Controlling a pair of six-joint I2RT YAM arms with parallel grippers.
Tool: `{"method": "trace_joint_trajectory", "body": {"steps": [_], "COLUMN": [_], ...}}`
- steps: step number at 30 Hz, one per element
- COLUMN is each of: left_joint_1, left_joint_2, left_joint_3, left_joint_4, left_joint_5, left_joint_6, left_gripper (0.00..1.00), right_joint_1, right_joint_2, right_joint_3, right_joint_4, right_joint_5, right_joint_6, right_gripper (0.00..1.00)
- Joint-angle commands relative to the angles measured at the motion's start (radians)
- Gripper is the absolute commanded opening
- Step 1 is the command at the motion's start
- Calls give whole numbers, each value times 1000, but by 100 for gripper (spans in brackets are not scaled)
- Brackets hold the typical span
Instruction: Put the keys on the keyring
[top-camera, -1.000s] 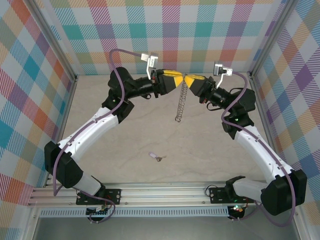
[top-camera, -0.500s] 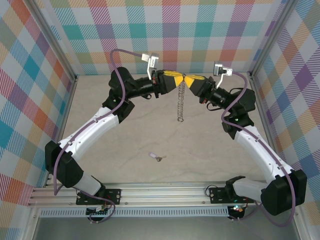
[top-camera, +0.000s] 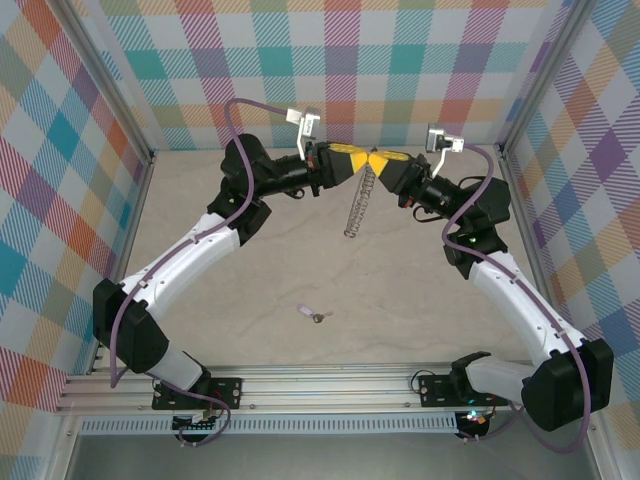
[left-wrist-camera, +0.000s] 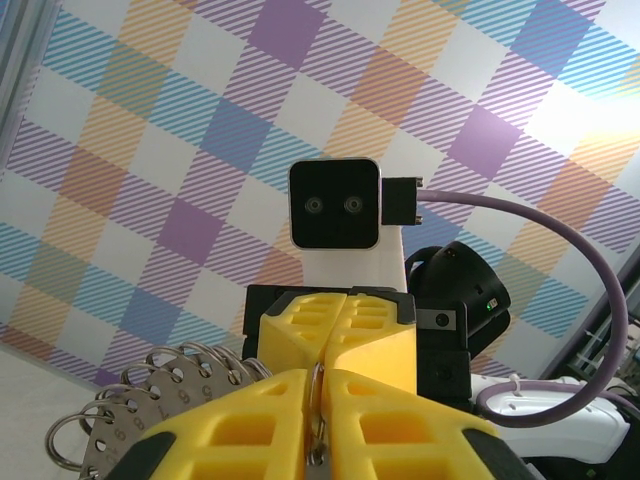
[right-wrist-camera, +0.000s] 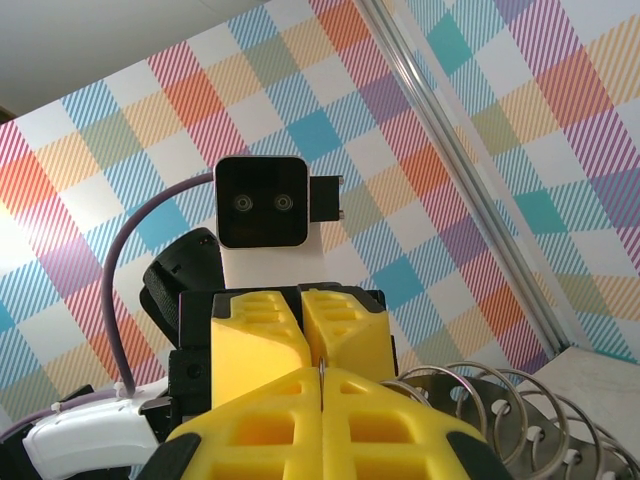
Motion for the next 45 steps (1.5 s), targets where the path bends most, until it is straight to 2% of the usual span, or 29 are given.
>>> {"method": "trace_joint_trajectory", "body": {"steps": [1, 6, 9, 15, 20, 29, 30, 31, 32, 35, 38, 45], "left_joint_1": [-15, -15, -15, -15, -15, -17, -17, -16, -16, -13, 0, 29], "left_joint_2": [-2, -13, -24, -36, -30, -22, -24, -28, -32, -44, -54, -77], "left_joint_3": [-5, -16, -24, -34, -31, -19, -22, -24, -25, -25, -35, -23], "left_joint_4": [18, 11, 5, -9, -8, -24, -33, -46, -66, -135, -170, -285], "left_joint_5": [23, 25, 22, 23, 28, 50, 40, 26, 7, -49, -96, -170], "left_joint_6": [12, 18, 26, 41, 41, 61, 71, 86, 101, 155, 188, 298], "left_gripper": [10, 15, 15, 11, 0, 0, 0, 0, 0, 0, 0, 0], "right_joint_1": [-4, -5, -5, -5, -5, -5, -6, -9, -18, -51, -92, -117], "right_joint_2": [-8, -7, -6, -6, -3, 6, 2, -6, -19, -82, -173, -332], "right_joint_3": [-2, -5, -8, -10, -10, 2, 3, 1, -1, -15, -41, -127], "right_joint_4": [60, 55, 55, 52, 56, 38, 22, 7, -15, -116, -282, -685], "right_joint_5": [15, 22, 25, 31, 28, 21, 31, 43, 52, 78, 108, 126], "right_joint_6": [6, 2, 2, 1, 4, 10, 11, 11, 11, 4, -13, -85], "right_gripper": [0, 0, 0, 0, 0, 0, 9, 27, 38, 63, 73, 78]}}
